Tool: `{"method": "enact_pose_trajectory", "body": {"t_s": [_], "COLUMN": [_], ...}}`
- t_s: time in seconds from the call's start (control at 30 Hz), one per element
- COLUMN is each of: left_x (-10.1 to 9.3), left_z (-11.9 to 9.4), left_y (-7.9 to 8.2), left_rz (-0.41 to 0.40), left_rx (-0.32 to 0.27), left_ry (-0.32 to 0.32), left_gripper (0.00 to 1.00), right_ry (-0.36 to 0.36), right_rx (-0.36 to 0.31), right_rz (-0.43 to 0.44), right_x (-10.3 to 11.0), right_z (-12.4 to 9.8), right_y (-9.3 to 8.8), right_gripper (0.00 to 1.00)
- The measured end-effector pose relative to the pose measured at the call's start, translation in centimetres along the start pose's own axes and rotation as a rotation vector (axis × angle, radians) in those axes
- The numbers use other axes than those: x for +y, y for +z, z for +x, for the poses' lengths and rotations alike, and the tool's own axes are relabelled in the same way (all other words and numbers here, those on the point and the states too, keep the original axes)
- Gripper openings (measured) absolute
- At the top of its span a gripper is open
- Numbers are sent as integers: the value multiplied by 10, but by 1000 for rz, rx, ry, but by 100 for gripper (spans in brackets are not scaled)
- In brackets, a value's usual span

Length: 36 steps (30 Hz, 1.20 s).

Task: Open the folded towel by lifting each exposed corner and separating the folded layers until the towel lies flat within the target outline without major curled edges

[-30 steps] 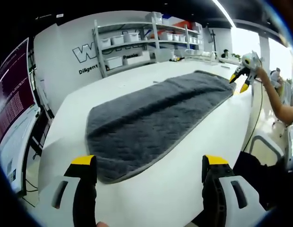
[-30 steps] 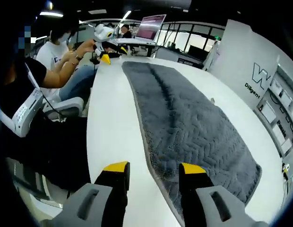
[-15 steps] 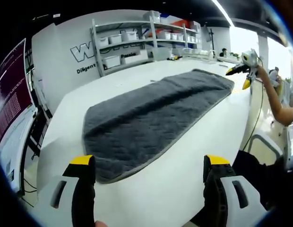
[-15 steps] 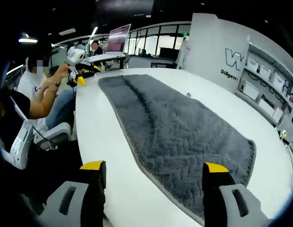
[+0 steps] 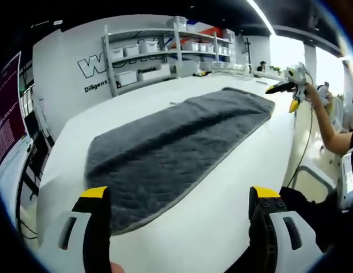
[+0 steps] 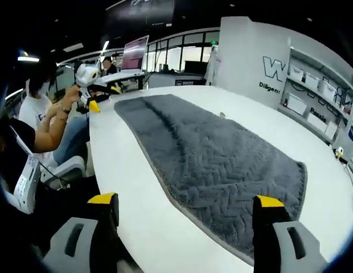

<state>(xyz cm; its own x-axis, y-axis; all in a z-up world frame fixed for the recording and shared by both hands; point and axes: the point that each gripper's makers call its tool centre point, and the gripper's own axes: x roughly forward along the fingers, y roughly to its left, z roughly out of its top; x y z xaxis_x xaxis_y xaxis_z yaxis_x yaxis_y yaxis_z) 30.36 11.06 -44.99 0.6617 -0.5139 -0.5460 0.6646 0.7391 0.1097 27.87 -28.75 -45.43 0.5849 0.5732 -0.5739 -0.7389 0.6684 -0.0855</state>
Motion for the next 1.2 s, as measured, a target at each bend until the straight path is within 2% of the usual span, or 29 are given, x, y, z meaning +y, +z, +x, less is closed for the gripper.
{"method": "enact_pose_trajectory", "body": {"t_s": [0.1, 0.23, 0.4, 0.7, 0.8, 0.9, 1.03, 1.2], "left_x": [-12, -25, -43, -64, -68, -70, -70, -69], "left_z": [8, 17, 32, 58, 64, 68, 75, 81], "left_y": [7, 14, 25, 33, 34, 35, 40, 36], "left_rz": [21, 47, 82, 115, 113, 120, 111, 96], "left_rx": [-11, -14, -24, -22, -28, -29, -64, -59], "left_ry": [-25, -55, -112, -196, -204, -214, -230, -237], "left_gripper": [99, 99, 98, 87, 85, 79, 67, 58], "right_ry": [28, 9, 19, 7, 11, 15, 11, 20], "right_rx": [-61, -54, -46, -43, -41, -34, -27, -30], "right_rz": [47, 35, 33, 40, 38, 33, 28, 32], "right_x": [5, 3, 6, 5, 5, 6, 8, 11], "right_z": [-2, -4, -3, -4, -5, -5, -3, -2], "right_y": [10, 9, 6, 1, 0, -2, -4, -5], "right_gripper": [99, 99, 99, 99, 99, 99, 99, 99]}}
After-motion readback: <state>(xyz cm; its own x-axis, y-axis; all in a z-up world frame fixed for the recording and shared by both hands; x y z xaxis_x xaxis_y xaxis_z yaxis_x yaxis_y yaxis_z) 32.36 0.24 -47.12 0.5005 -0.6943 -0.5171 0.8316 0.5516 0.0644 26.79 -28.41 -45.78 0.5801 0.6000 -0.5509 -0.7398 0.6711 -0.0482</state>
